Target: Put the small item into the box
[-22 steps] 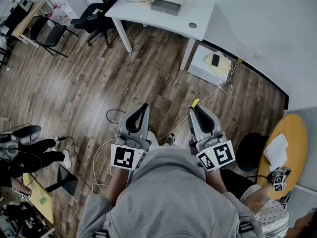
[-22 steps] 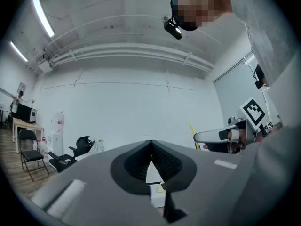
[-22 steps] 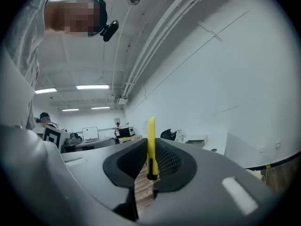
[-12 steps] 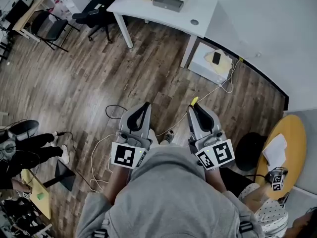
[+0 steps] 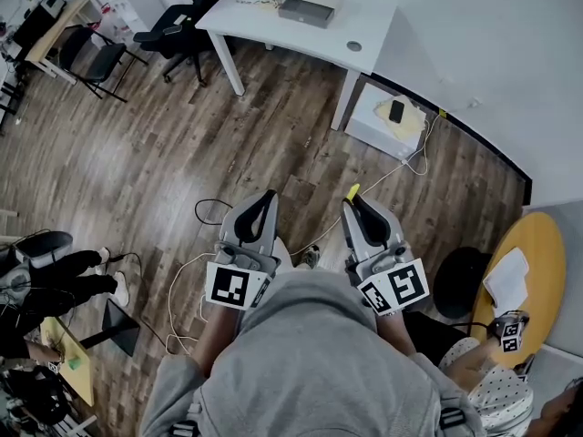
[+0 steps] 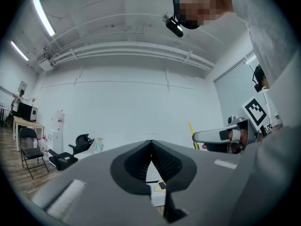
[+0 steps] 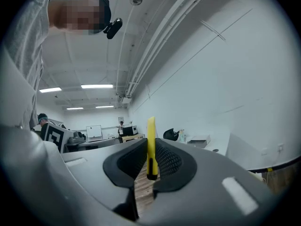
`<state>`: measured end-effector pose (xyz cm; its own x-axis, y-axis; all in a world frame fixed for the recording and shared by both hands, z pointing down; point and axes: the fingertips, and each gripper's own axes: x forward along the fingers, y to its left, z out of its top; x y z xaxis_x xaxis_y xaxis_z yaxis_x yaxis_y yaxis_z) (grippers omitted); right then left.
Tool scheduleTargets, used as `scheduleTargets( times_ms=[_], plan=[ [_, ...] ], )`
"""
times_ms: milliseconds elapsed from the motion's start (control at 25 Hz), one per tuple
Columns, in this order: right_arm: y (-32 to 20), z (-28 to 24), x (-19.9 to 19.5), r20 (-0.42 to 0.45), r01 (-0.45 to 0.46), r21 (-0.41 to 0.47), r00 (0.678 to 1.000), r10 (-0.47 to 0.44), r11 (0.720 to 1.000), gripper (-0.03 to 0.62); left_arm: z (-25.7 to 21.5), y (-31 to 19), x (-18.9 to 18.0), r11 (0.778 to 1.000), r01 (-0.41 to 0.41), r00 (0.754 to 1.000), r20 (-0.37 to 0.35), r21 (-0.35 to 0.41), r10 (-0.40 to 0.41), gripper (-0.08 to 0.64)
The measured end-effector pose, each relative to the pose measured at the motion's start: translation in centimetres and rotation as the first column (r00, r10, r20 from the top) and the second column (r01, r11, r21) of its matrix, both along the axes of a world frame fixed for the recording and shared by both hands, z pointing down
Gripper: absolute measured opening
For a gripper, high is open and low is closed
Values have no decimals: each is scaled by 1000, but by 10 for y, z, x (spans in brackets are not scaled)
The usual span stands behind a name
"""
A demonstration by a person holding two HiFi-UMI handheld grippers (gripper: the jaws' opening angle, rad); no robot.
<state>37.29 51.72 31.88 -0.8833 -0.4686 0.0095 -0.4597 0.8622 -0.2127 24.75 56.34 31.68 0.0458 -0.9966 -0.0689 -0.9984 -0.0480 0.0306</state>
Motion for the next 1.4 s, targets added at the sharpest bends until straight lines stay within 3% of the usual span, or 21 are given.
scheduleTargets(
  times_ms=[400, 560, 680, 960, 1280, 1400],
  plan=[
    [-16, 7, -10, -16, 3, -5, 1000, -3, 1000, 71, 7, -14, -9, 1000, 2, 1000, -11, -2, -2, 3],
    [-32, 10, -23, -31, -3, -6, 1000, 3, 1000, 71, 15, -32, -24, 999, 7, 1000, -16, -31, -8, 3],
    [-43, 12, -36, -39, -2, -11, 999, 2, 1000, 71, 12, -46, -36, 1000, -2, 1000, -21, -3, 2, 3],
    [-71, 12, -71, -55, -3, -17, 998, 2, 1000, 71, 12, -79, -67, 1000, -10, 1000, -13, -19, 10, 3],
    [-111, 7, -106, -58, -40, -20, 998, 39, 999, 71, 3, -125, -95, 997, -79, 997, -14, 22, 79, 3],
    [-123, 7, -121, -56, -57, -19, 997, 56, 998, 72, 5, -140, -107, 994, -107, 994, -14, -9, 107, 3]
  ],
)
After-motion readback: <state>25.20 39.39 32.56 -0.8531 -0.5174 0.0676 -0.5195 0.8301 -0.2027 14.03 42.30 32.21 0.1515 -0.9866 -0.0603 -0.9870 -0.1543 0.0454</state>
